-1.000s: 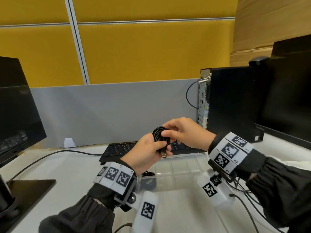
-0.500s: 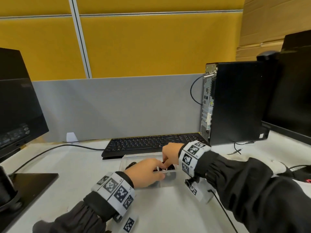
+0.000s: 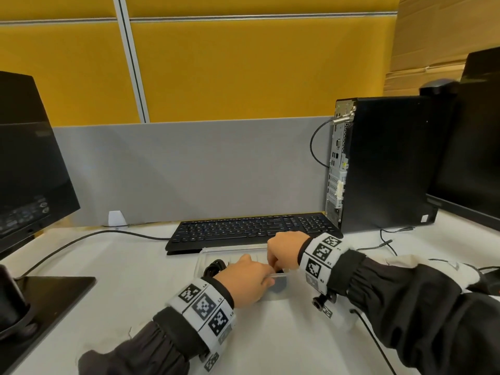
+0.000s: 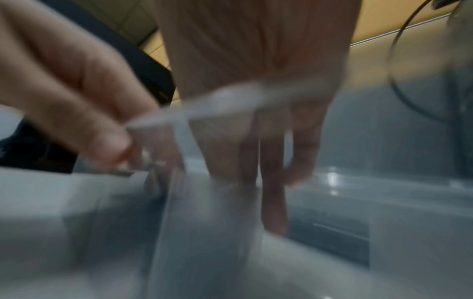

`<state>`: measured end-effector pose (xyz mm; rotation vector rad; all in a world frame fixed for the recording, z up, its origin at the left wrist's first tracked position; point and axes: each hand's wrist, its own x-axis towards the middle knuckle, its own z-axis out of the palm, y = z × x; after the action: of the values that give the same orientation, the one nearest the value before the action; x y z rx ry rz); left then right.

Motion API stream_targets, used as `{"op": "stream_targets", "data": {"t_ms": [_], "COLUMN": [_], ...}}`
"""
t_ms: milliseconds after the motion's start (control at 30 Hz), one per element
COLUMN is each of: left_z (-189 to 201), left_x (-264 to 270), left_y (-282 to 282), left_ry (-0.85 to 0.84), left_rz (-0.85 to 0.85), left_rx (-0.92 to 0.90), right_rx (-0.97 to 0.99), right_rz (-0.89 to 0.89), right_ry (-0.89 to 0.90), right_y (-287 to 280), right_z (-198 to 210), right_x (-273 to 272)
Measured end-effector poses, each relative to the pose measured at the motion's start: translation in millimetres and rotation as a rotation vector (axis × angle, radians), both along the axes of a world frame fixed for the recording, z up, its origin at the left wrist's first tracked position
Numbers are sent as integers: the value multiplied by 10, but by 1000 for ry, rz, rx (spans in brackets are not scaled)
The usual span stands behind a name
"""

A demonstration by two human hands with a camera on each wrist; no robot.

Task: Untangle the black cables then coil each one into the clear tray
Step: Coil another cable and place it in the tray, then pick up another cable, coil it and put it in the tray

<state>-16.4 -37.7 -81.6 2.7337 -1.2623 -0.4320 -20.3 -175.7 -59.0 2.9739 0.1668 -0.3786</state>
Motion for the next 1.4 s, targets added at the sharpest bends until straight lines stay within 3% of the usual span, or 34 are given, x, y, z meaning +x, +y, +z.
{"op": "stream_targets", "data": {"t_ms": [100, 267, 333, 400, 533, 600, 700, 933, 1000, 1067, 1167, 1267, 1333, 1400], "left_z": [46, 49, 37, 23, 39, 60, 62, 139, 210, 314, 530, 735, 877, 983], "left_x": [-53, -39, -31, -22, -70, -123, -170, -366, -483, -646, -939, -1076, -1072, -965], "left_y": [-49, -51, -47, -50, -73, -74, -51, -20, -82, -204, -421, -505, -399, -216], "left_ry": [-15, -20, -9, -7, -54, -73, -85, -164, -198, -162, 50, 360, 538, 511], "left_rz": [16, 24, 32, 54, 69, 79, 92, 112, 80, 19, -85, -229, -215, -162], "left_rx": [49, 63, 42, 31, 40, 36, 18, 2, -99, -320, -679, -878, -965, -1015], "right_rx": [95, 797, 886, 733, 109, -111, -182, -153, -150, -68, 175, 506, 626, 691], "right_rz": [48, -247, -353, -403, -408, -416, -420, -400, -342, -241, -68, 82, 94, 59], "right_ry": [135, -149, -188, -123, 29, 167, 320, 163, 22, -133, -287, -469, -488, -411], "right_y": [-124, -528, -735, -917, -1054, -1051, -1022, -1197, -1186, -1118, -874, -640, -583, -606], "right_z": [34, 359, 523, 606, 590, 481, 281, 288, 304, 415, 675, 901, 1030, 1078], "right_x": [-30, -388, -589, -794, -1165, -1300, -1454, -1679, -1709, -1736, -1806, -1865, -1896, -1927]}}
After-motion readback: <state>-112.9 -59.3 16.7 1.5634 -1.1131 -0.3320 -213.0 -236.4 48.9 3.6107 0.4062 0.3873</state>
